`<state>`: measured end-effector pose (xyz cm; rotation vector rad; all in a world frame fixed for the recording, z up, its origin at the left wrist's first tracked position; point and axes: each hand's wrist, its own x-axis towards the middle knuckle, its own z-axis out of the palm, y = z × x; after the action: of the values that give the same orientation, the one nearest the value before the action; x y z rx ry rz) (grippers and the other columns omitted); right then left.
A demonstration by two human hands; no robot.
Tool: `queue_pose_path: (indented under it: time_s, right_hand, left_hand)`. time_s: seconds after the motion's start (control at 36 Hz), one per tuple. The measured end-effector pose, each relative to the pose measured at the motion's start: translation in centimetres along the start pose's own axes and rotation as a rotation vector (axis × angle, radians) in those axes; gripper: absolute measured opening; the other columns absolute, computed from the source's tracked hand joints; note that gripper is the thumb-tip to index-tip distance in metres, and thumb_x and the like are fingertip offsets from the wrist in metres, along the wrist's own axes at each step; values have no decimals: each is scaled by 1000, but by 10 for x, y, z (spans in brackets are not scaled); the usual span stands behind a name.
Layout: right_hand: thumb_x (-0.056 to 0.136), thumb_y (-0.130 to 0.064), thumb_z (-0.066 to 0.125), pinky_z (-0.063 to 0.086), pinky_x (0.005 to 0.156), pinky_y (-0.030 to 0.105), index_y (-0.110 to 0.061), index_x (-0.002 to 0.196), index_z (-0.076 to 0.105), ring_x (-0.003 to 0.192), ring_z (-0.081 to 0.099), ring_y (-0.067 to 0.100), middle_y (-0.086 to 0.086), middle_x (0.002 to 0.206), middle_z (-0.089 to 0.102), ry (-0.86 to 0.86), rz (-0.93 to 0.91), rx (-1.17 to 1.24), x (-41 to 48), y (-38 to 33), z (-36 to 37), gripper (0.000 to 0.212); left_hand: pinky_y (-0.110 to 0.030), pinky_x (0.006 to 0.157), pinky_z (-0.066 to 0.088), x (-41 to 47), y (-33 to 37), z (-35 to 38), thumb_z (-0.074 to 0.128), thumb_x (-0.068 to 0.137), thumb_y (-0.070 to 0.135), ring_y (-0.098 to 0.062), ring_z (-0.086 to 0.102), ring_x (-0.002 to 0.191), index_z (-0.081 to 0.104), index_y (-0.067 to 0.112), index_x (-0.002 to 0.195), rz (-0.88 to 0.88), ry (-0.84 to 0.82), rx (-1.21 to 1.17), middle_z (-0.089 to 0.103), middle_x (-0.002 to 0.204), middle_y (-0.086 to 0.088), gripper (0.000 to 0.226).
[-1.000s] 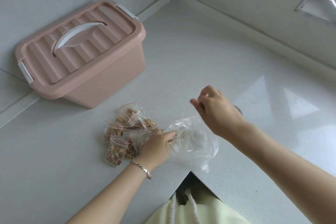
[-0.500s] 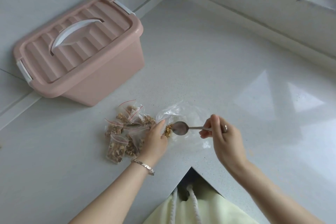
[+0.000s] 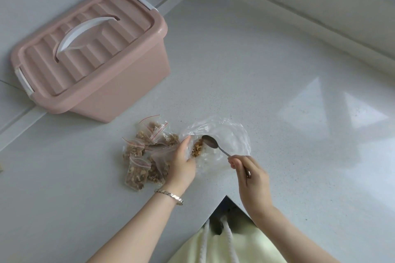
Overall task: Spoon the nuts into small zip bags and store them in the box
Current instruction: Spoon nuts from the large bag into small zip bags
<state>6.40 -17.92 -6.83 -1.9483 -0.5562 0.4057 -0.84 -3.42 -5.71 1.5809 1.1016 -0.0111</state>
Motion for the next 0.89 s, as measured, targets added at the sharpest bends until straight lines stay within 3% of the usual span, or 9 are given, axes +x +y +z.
queue_pose_path:
  time_s: [0.14, 0.22, 0.33, 0.44, 0.5, 0.61, 0.72, 0.81, 0.89]
  right_hand:
    - [92, -29, 44, 40, 72, 4, -7, 91, 69, 85, 56, -7, -19, 86, 58, -54, 1, 8, 3, 0, 3, 33]
    - [88, -29, 43, 40, 72, 5, -9, 90, 69, 86, 56, -6, -19, 86, 59, -60, 27, 27, 3, 0, 3, 33]
    - [91, -28, 44, 45, 72, 10, -26, 80, 62, 84, 60, 1, -11, 85, 65, -95, 155, 89, 3, 0, 3, 21]
    - [96, -16, 43, 50, 71, 13, -20, 80, 64, 77, 65, 5, 2, 81, 69, -80, 343, 280, 6, 1, 2, 27]
    - [97, -17, 42, 53, 70, 18, -14, 82, 64, 76, 67, 12, 8, 80, 69, -41, 444, 390, 9, 3, 2, 27]
    - [98, -23, 41, 57, 67, 22, -2, 84, 63, 74, 69, 22, 16, 74, 69, 42, 719, 642, 15, 8, -4, 34]
    - [98, -26, 40, 57, 66, 22, -1, 85, 62, 73, 69, 23, 17, 73, 69, 50, 746, 661, 13, 9, -12, 36]
    - [98, -26, 39, 57, 64, 21, -2, 83, 63, 71, 69, 23, 15, 70, 69, 73, 707, 636, 12, 7, -22, 37]
    - [98, -28, 38, 57, 63, 22, -4, 81, 63, 70, 69, 22, 12, 67, 70, 91, 675, 619, 13, 4, -33, 39]
  left_hand:
    - [-38, 113, 28, 0, 0, 1, 34, 88, -13, -9, 26, 137, 33, 19, 142, 6, 16, -28, 30, 148, 8, 63]
    - [-24, 111, 23, 2, 2, 1, 33, 87, -14, -7, 26, 136, 35, 18, 141, -9, 38, -61, 32, 146, 7, 62]
    - [-14, 100, 26, 4, 8, 4, 32, 86, -17, -3, 32, 127, 38, 15, 138, -58, 101, -204, 37, 141, 7, 62]
    - [-21, 103, 30, 9, 10, 6, 34, 83, -16, -9, 32, 133, 41, 18, 136, -72, 150, -246, 38, 145, 4, 63]
    - [-18, 100, 34, 9, 10, 7, 35, 83, -17, -6, 35, 128, 43, 16, 136, -66, 142, -233, 39, 143, 3, 63]
    - [-28, 112, 27, 6, 10, 6, 37, 83, -17, -12, 30, 135, 40, 14, 137, -50, 110, -188, 38, 144, 1, 62]
    - [1, 88, 30, 2, 10, 3, 34, 89, -16, 0, 35, 125, 31, 11, 141, 26, 34, -15, 31, 144, 5, 59]
    - [-15, 90, 46, 0, 6, 1, 34, 89, -15, -5, 34, 129, 28, 16, 143, 68, 30, 76, 27, 148, 4, 63]
    - [-39, 102, 43, 0, 5, 0, 37, 89, -13, -19, 32, 135, 27, 19, 144, 83, 44, 164, 26, 150, -1, 64]
